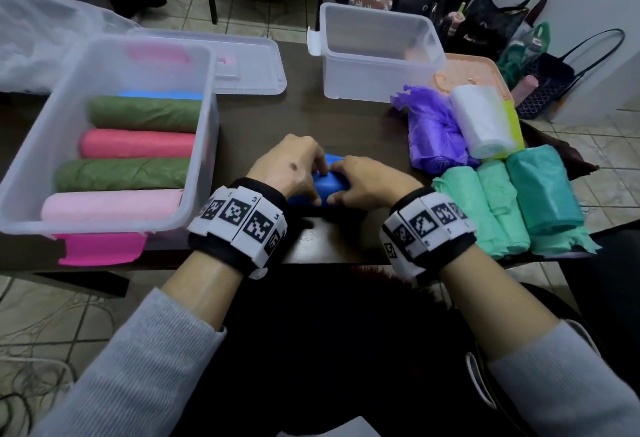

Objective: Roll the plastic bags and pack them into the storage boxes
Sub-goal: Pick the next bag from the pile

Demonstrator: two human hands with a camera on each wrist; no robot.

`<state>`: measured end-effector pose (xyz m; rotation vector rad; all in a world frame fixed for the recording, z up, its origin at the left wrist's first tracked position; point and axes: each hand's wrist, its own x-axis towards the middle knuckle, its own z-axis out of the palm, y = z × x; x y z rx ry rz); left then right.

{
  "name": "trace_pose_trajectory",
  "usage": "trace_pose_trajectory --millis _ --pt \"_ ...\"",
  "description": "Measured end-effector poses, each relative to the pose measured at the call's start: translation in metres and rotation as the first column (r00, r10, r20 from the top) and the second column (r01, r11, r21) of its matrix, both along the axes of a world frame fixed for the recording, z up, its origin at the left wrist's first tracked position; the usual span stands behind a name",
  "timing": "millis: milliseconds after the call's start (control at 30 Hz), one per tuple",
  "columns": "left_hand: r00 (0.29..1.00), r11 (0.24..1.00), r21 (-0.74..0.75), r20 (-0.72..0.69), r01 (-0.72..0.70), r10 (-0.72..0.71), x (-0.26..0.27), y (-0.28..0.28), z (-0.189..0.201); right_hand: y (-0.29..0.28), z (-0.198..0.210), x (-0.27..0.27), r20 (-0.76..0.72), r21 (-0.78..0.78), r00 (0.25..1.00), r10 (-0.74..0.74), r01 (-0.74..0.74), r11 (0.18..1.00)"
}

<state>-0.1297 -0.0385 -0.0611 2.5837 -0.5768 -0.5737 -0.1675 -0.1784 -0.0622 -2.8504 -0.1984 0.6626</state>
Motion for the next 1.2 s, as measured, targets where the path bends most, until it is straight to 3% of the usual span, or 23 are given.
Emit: trace_pose_trajectory --millis 200,367,500,633,867,1000,1200 --pt "1.0 1.0 -0.023 -0.001 0.011 -0.011 0.006 0.002 -0.005 -0.015 0.007 0.028 -0.209 0.04 0.975 -0.079 0.089 0.995" --pt "0.999 1.0 -0.015 -0.039 0.023 -0.024 0.013 0.001 -0.001 -0.021 0.007 0.037 -0.214 0.015 0.966 -0.143 0.149 0.989" --pt "0.999 1.0 -0.008 -0.046 0.028 -0.028 0.015 -0.001 -0.001 -0.015 0.001 0.038 -0.265 -0.088 0.952 -0.151 0.132 0.987" --pt "0.998 1.0 -0.005 -0.049 0.024 -0.024 0.016 0.0 -0.002 -0.012 -0.002 0.036 -0.276 -0.077 0.954 -0.117 0.099 0.992" --pt "0.998 0.999 0.007 -0.039 0.041 -0.04 0.016 0.002 -0.002 -0.008 -0.011 0.009 -0.024 -0.017 0.999 -0.043 0.043 0.999" --pt "0.998 0.999 0.008 -0.036 0.051 -0.051 0.014 0.004 -0.002 -0.003 -0.027 -0.01 0.121 -0.036 0.989 -0.082 0.087 0.996" --pt "0.998 0.997 -0.036 -0.028 0.064 -0.065 0.012 0.008 0.0 -0.003 -0.032 -0.015 0.191 0.029 0.978 -0.088 0.084 0.996"
